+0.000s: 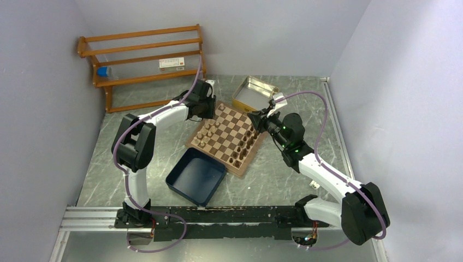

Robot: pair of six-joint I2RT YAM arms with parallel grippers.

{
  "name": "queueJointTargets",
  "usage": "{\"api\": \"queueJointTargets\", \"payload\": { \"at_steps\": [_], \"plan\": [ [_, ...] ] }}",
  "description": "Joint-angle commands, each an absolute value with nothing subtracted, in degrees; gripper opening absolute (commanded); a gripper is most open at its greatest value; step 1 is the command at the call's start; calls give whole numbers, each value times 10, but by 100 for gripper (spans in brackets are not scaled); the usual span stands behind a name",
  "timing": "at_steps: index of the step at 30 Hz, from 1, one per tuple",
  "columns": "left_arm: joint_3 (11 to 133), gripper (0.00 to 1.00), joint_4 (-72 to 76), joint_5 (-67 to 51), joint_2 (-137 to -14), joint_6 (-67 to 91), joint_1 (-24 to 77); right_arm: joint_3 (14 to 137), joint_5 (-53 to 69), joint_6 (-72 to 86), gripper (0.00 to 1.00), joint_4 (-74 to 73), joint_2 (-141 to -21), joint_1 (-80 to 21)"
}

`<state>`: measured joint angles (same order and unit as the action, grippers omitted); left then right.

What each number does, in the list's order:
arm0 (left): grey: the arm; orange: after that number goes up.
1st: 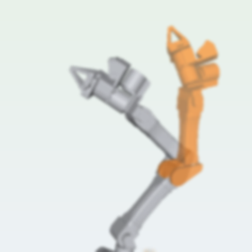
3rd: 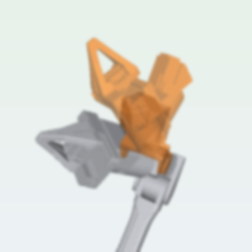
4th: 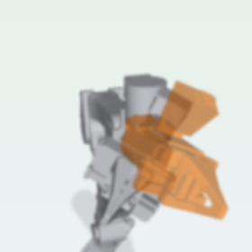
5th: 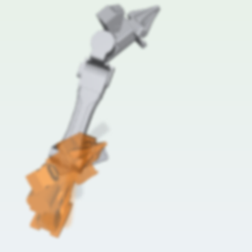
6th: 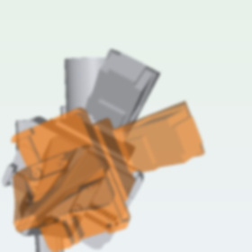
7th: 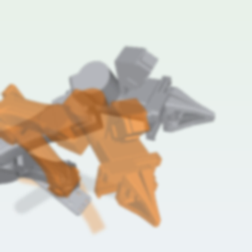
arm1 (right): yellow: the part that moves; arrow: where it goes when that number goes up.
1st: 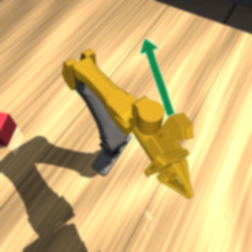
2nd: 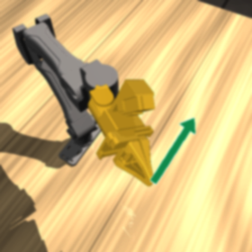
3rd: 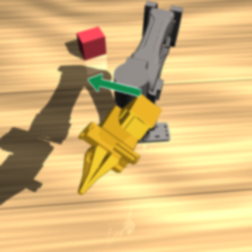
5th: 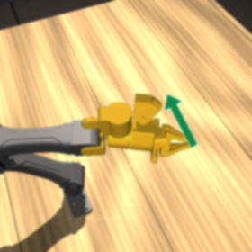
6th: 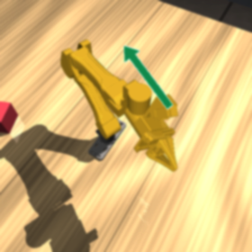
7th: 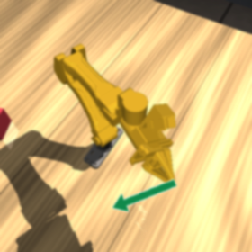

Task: Set up the chess pieces on the board
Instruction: Place the chess piece on the chessboard.

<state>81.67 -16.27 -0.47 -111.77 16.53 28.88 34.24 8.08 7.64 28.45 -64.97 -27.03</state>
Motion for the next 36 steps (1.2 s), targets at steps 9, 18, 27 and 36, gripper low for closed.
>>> {"api": "queueJointTargets", "payload": {
  "at_steps": [9, 18, 27, 36],
  "plan": [
    [846, 43, -172, -23, -1115, 171, 279, 341, 76, 73, 0, 305, -641, -275],
    [859, 45, -174, -24, -1057, 194, 269, 359, 99, 169, 0, 315, -659, -275],
    [722, 48, 32, -221, -893, 254, 269, 354, 61, 445, 0, 405, -663, -274],
    [658, 59, 150, -308, -845, 229, 318, 376, 24, 651, 0, 464, -700, -275]
  ]
}}
